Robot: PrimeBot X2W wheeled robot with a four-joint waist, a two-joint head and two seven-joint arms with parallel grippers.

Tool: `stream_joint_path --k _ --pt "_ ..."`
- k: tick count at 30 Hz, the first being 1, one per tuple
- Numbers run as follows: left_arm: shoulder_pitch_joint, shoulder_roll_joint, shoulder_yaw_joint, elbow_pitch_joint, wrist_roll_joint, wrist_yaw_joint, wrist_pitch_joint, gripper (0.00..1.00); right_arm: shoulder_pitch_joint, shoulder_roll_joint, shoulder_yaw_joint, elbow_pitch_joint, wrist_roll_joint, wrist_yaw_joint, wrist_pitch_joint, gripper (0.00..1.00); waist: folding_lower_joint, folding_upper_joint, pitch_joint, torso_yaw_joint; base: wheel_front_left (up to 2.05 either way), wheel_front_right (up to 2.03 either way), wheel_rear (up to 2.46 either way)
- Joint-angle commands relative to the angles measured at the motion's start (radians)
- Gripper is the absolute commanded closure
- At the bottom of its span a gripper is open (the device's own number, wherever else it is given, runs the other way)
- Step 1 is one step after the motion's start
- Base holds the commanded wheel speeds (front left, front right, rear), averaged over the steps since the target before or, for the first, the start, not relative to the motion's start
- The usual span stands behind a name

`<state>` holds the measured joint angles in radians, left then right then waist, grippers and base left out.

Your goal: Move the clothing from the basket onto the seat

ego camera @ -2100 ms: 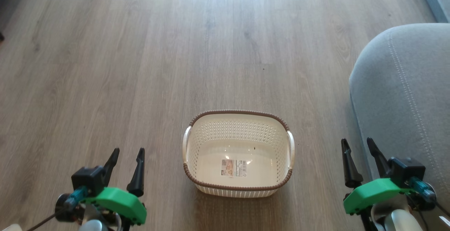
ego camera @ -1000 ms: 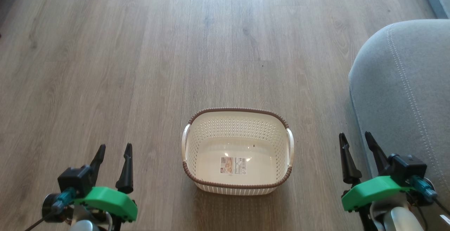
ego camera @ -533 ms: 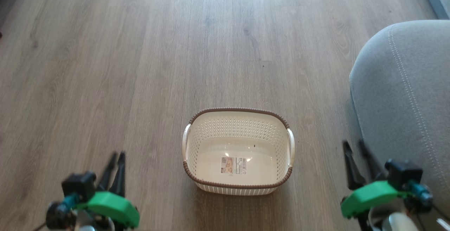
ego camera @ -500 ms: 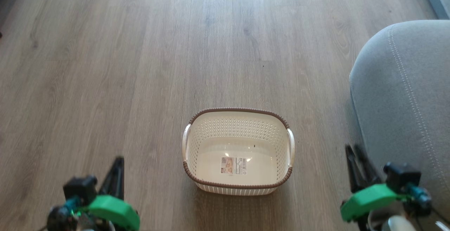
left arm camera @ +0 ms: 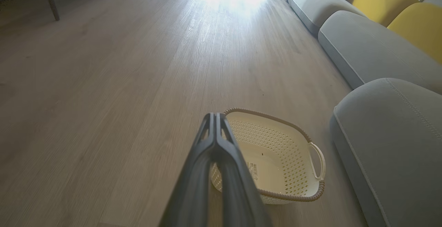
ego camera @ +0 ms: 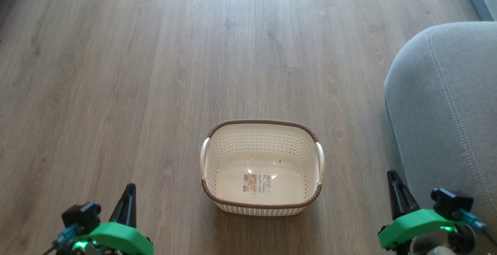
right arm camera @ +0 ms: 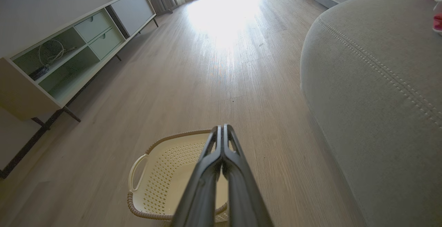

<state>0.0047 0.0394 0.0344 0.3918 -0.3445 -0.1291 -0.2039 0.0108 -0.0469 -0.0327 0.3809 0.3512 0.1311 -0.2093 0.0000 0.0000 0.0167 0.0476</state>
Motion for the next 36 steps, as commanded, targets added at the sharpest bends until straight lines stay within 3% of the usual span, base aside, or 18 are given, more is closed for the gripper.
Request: stream_joint_path --k 1,36 --pt "-0.042 0.004 0.010 -0.039 -0.033 0.000 0.005 1.00 -0.042 -0.002 -0.007 -0.037 0.035 0.000 0.006 1.00 0.0000 0.0000 0.000 -0.001 0.00 0.00 0.00" --pt "-0.064 0.006 0.032 -0.073 -0.417 -0.001 0.102 1.00 -0.066 -0.003 -0.030 -0.068 0.416 0.000 0.105 1.00 0.0000 0.0000 -0.004 -0.015 0.00 0.00 0.00"
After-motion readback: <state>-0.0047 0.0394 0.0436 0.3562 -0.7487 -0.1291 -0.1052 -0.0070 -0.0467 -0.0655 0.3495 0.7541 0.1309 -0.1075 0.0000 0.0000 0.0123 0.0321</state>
